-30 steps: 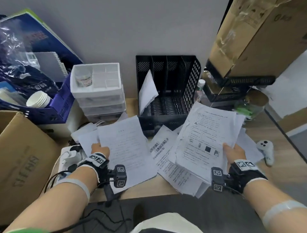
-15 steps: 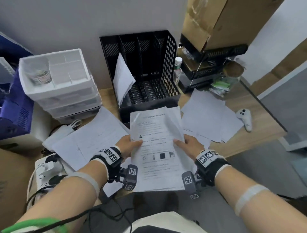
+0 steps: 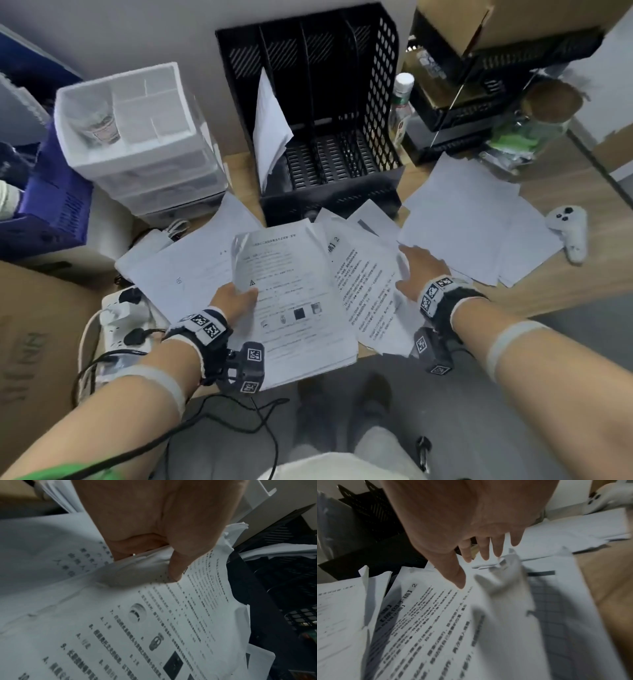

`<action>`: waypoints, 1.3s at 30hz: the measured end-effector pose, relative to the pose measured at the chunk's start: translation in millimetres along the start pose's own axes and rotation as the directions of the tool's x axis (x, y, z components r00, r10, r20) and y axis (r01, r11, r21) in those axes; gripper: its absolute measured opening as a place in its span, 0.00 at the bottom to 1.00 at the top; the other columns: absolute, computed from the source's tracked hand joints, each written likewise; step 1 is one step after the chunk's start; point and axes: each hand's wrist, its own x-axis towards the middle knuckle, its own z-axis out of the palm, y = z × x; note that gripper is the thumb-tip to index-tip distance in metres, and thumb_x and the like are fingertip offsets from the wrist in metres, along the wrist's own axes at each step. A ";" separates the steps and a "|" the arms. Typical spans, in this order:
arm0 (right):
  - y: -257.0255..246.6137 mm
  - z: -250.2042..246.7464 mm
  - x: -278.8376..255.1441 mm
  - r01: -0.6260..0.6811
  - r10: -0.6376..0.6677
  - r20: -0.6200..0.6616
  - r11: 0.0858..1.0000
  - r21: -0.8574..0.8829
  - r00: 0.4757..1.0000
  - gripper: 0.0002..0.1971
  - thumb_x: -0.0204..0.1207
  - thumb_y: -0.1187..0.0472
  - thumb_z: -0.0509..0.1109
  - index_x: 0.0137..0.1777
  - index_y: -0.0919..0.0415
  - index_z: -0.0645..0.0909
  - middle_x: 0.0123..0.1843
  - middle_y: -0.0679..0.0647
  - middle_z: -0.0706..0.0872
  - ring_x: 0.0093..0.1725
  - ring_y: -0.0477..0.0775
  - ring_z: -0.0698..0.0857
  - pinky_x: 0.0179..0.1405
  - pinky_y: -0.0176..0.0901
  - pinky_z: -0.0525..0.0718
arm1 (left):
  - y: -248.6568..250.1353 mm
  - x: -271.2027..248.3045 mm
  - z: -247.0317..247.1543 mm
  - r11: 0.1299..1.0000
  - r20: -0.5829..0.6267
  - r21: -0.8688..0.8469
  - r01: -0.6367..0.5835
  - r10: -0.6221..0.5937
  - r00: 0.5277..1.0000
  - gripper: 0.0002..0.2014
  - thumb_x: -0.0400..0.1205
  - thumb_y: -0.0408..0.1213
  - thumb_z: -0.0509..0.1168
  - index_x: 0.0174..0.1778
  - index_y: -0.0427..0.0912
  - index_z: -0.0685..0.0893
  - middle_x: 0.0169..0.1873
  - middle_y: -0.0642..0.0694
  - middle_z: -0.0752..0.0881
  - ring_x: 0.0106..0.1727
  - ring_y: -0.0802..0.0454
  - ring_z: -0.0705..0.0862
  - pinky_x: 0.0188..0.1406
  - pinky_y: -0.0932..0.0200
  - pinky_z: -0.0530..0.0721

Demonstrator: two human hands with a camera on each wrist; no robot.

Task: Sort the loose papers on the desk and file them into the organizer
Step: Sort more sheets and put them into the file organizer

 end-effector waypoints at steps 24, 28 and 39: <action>2.5 -44.3 -5.1 0.093 0.028 -0.225 0.855 0.510 0.974 0.11 0.79 0.66 0.63 0.49 0.57 0.87 0.48 0.59 0.90 0.50 0.63 0.85 0.50 0.47 0.82 | 13.1 -3.2 18.1 0.879 0.228 -0.477 0.011 0.111 0.967 0.15 0.86 0.40 0.65 0.67 0.38 0.84 0.59 0.37 0.92 0.60 0.33 0.90 0.66 0.30 0.84; 14.1 -78.3 -28.8 0.127 0.161 -0.399 0.786 0.605 0.903 0.14 0.80 0.67 0.63 0.53 0.54 0.90 0.46 0.56 0.90 0.50 0.62 0.85 0.49 0.38 0.75 | 58.9 -16.6 8.7 0.804 0.256 -0.581 -0.125 0.326 0.910 0.16 0.88 0.36 0.61 0.71 0.37 0.81 0.63 0.37 0.90 0.63 0.36 0.89 0.57 0.42 0.90; 15.8 -134.1 -56.3 0.333 0.097 -0.493 0.625 0.706 0.865 0.13 0.80 0.70 0.64 0.52 0.53 0.87 0.45 0.55 0.89 0.45 0.57 0.85 0.42 0.30 0.81 | 122.9 -44.6 -1.9 0.706 0.210 -0.665 -0.244 0.490 0.846 0.15 0.89 0.33 0.60 0.69 0.34 0.82 0.61 0.36 0.90 0.60 0.38 0.91 0.49 0.49 0.93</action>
